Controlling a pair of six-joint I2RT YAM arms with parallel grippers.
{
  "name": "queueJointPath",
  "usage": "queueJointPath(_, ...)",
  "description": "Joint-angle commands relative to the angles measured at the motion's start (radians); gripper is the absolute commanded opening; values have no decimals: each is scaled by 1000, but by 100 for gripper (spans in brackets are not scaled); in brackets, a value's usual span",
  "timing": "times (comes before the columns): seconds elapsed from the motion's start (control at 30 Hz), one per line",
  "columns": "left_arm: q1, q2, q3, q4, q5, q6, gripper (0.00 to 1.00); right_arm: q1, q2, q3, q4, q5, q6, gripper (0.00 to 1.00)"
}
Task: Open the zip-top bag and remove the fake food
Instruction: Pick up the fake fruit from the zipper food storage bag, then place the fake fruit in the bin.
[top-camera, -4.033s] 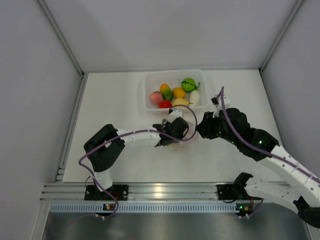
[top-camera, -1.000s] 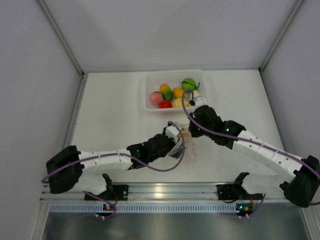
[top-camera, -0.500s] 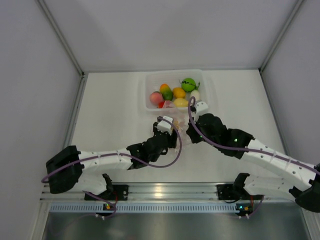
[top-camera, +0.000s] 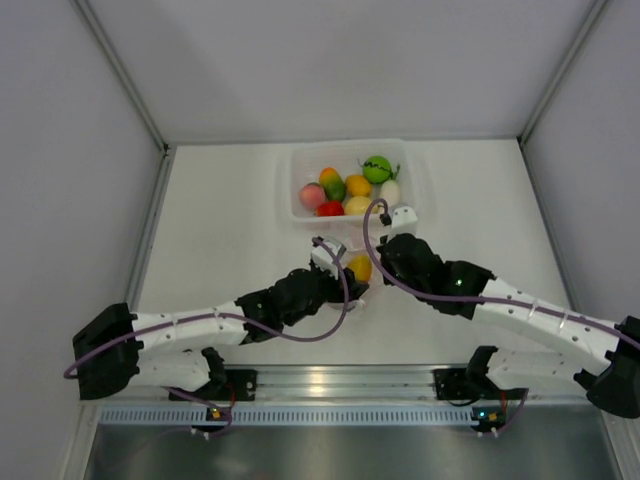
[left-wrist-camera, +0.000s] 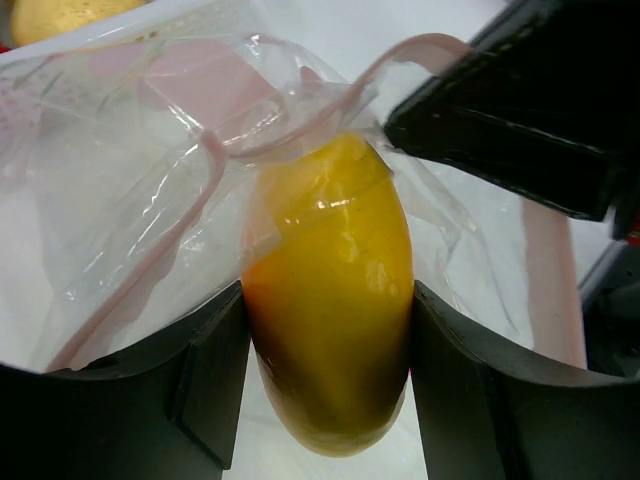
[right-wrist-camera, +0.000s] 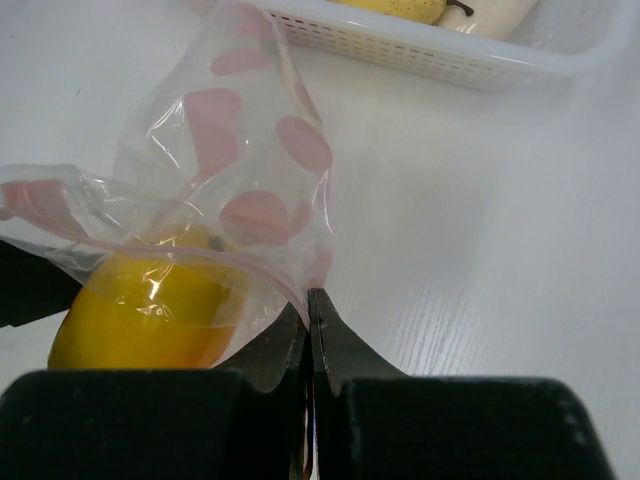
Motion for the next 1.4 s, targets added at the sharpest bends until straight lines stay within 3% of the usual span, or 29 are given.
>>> queueJointPath(0.0,5,-87,-33,94,184,0,0,7,18,21,3,112,3,0)
queueJointPath(0.1,5,-101,-39,93,285,17,0,5,21,21,6,136,16,0)
queueJointPath(0.23,5,-166,-74,100,275,14,0,3,45,29,-13,153,30,0)
queueJointPath(0.33,5,-240,-108,111,169,4,0,3,59,20,-23,153,41,0)
queueJointPath(0.37,5,-262,-122,125,65,-7,0,3,62,17,-23,153,44,0)
queueJointPath(0.6,13,-397,-237,274,-153,-20,0,33,21,-14,34,69,17,0)
queueJointPath(0.77,13,-345,-217,321,-336,-35,0,130,19,1,72,32,-26,0)
queueJointPath(1.03,18,-210,-32,331,-500,-66,0,163,28,55,-19,174,13,0)
queueJointPath(1.1,37,-173,10,314,-493,-105,0,161,22,67,-88,222,32,0)
queueJointPath(1.23,177,-99,116,180,-298,-292,0,120,-4,90,-188,271,49,0)
queueJointPath(1.27,241,-79,158,154,-214,-312,0,109,-14,92,-199,273,47,0)
queueJointPath(1.37,310,-9,238,118,-132,-337,0,65,-67,97,-257,285,67,0)
